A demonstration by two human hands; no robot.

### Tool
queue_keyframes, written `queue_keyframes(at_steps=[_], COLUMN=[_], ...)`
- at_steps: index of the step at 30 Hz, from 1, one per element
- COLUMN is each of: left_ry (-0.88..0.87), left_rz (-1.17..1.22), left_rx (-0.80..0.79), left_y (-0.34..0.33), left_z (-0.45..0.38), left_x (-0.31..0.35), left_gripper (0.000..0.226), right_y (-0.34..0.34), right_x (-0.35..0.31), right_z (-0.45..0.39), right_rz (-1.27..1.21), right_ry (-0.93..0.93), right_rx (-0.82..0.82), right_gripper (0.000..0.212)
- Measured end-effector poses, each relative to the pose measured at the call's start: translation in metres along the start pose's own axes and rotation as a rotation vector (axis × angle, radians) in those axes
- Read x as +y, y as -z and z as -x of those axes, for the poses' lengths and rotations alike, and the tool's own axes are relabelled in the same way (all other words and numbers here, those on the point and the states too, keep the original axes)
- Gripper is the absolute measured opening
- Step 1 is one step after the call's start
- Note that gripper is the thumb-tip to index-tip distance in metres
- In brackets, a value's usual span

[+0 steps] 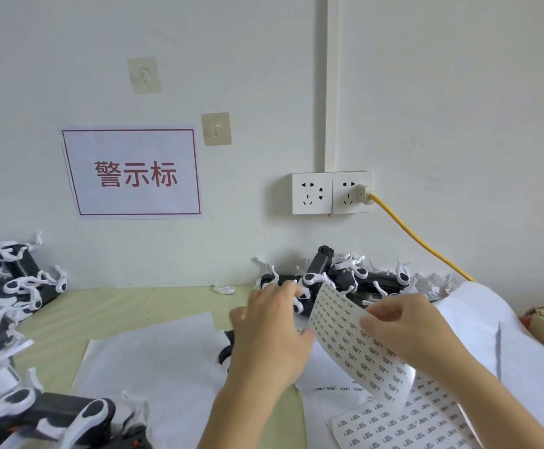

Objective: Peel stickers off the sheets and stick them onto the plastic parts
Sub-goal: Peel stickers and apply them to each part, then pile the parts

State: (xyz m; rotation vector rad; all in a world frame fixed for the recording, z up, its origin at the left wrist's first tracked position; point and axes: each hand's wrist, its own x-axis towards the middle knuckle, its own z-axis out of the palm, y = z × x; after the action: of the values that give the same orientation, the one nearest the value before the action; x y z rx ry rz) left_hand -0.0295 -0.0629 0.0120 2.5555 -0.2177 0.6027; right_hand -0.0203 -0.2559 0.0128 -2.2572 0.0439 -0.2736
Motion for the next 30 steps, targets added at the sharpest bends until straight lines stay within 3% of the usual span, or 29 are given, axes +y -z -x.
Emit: queue_keyframes(at_steps=[4,8,13,18,27,30], left_ry=[-0.08,-0.067,0.033,0.137,0.083,0.104], left_rz=[0.364,0.419,0.478,0.685,0.651,0.703], left_rx=[0.048,0.117,0.181,0.121,0.126,0.189], left_y=[-0.009,-0.01,-0.007,-0.005,-0.006,-0.006], left_z=[0.004,0.002,0.001,0.0,0.001,0.0], left_x=[0.022,0.023,0.019,0.018,0.021,0.019], left_gripper=[0.025,0.017,0.032,0.03,0.03,0.024], right_y=[-0.005,-0.013,-0.015,-0.012,-0.011,-0.009], right_x=[-0.013,-0.022,-0.025,-0.025,-0.02,-0.02], right_z=[0.006,0.013,0.015,0.015,0.012,0.012], right_rz=[-0.238,-0.418,-0.565,-0.61,-0.605,-0.598], right_ry=[0.038,0.115,0.188,0.246,0.256,0.238], right_rx=[-0.007,-0.056,-0.098,-0.155,-0.054,-0.112], right_gripper=[0.014,0.017,0.02,0.017,0.018,0.019])
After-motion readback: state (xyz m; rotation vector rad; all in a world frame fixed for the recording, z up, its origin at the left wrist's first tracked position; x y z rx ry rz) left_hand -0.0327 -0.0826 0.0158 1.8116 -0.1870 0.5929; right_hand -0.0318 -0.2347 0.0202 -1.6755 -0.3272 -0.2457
